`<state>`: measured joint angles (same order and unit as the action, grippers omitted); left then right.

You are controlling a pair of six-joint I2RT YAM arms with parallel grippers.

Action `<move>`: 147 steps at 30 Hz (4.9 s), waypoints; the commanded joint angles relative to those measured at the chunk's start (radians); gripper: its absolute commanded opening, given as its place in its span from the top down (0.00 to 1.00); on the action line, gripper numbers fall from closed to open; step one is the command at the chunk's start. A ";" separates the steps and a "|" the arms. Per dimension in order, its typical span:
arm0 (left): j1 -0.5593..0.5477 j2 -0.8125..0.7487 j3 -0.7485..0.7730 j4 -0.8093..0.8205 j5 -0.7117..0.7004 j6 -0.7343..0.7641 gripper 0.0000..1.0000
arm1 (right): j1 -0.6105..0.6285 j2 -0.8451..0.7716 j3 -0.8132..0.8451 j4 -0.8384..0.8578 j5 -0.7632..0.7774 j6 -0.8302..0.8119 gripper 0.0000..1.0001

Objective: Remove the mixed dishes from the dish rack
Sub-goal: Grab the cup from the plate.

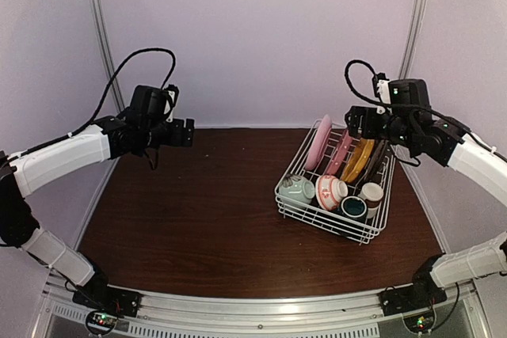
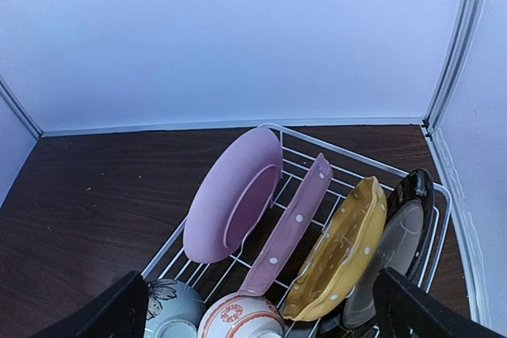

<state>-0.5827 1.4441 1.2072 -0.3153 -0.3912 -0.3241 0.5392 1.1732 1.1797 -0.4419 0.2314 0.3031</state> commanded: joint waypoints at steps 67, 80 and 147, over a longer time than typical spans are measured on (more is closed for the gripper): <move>-0.005 0.018 0.059 -0.056 -0.205 -0.125 0.02 | -0.367 0.466 0.197 -0.426 -0.079 0.502 0.34; -0.005 0.016 0.062 -0.065 -0.213 -0.128 0.03 | -0.367 0.472 0.216 -0.422 -0.071 0.479 0.53; -0.005 0.045 0.080 -0.082 -0.239 -0.155 0.03 | -0.311 0.457 0.706 -0.716 0.108 0.445 1.00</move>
<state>-0.5827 1.4799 1.2537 -0.3996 -0.6212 -0.4667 0.2028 1.7065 1.8050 -1.2526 0.3187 0.7216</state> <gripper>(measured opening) 0.974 0.145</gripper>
